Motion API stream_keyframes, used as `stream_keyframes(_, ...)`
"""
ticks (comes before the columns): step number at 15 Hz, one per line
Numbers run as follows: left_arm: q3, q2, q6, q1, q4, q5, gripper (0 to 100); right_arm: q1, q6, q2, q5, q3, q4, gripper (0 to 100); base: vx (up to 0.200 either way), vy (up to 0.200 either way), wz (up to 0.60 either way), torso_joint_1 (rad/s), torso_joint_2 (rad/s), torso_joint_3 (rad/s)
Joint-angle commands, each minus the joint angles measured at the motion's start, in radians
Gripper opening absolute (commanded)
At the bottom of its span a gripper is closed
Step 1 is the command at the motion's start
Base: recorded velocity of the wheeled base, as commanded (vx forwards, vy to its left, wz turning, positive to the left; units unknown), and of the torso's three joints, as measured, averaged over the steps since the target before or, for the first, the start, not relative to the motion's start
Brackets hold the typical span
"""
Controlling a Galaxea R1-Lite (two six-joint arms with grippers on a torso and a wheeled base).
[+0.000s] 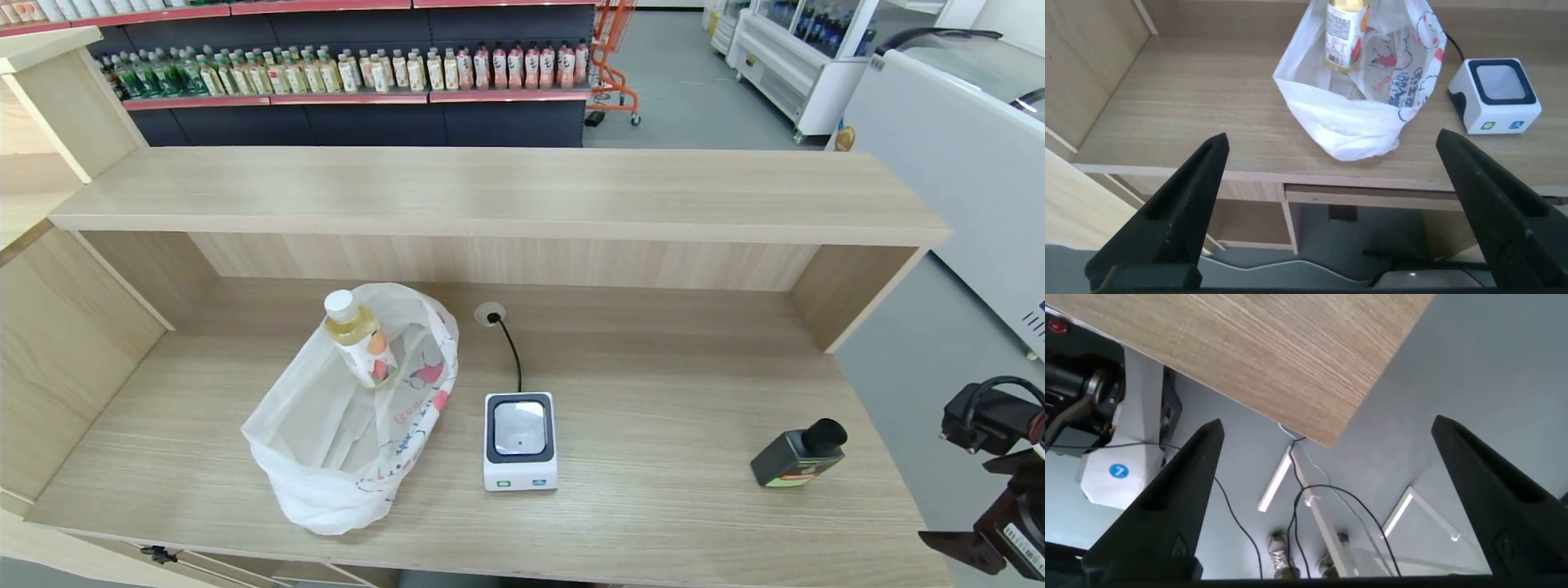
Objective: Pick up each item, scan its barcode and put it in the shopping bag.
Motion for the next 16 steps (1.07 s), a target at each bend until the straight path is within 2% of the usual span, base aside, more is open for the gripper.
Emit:
stream_keyframes(1, 0.0, 0.001, 0.0, -0.001, -0.001, 0.001, 100, -0.015, -0.004, 0.044, 0.003, -0.005, -0.002, 100, 0.0, 0.0, 0.0, 0.0, 0.0, 0.0)
stream_keyframes(3, 0.0, 0.001, 0.0, -0.001, -0.001, 0.001, 100, -0.009, -0.015, 0.082, 0.015, -0.005, -0.03, 100, 0.0, 0.0, 0.0, 0.0, 0.0, 0.0)
stream_keyframes(5, 0.0, 0.001, 0.0, -0.001, -0.001, 0.001, 100, -0.009, -0.055, 0.136, 0.038, -0.005, -0.114, 100, 0.0, 0.0, 0.0, 0.0, 0.0, 0.0)
stream_keyframes(6, 0.0, 0.001, 0.0, -0.001, -0.001, 0.001, 100, -0.009, -0.084, 0.197, 0.052, -0.006, -0.2, 100, 0.0, 0.0, 0.0, 0.0, 0.0, 0.0)
stream_keyframes(10, 0.0, 0.001, 0.0, -0.001, -0.001, 0.001, 100, 0.019, -0.107, 0.383, 0.266, -0.013, -0.427, 100, 0.0, 0.0, 0.0, 0.0, 0.0, 0.0)
stream_keyframes(13, 0.0, 0.001, 0.0, -0.001, -0.001, 0.001, 100, 0.02, -0.148, 0.453, 0.331, -0.043, -0.464, 100, 0.0, 0.0, 0.0, 0.0, 0.0, 0.0)
stream_keyframes(16, 0.0, 0.001, 0.0, -0.001, -0.001, 0.001, 100, 0.051, -0.182, 0.505, 0.352, -0.065, -0.465, 100, 0.0, 0.0, 0.0, 0.0, 0.0, 0.0)
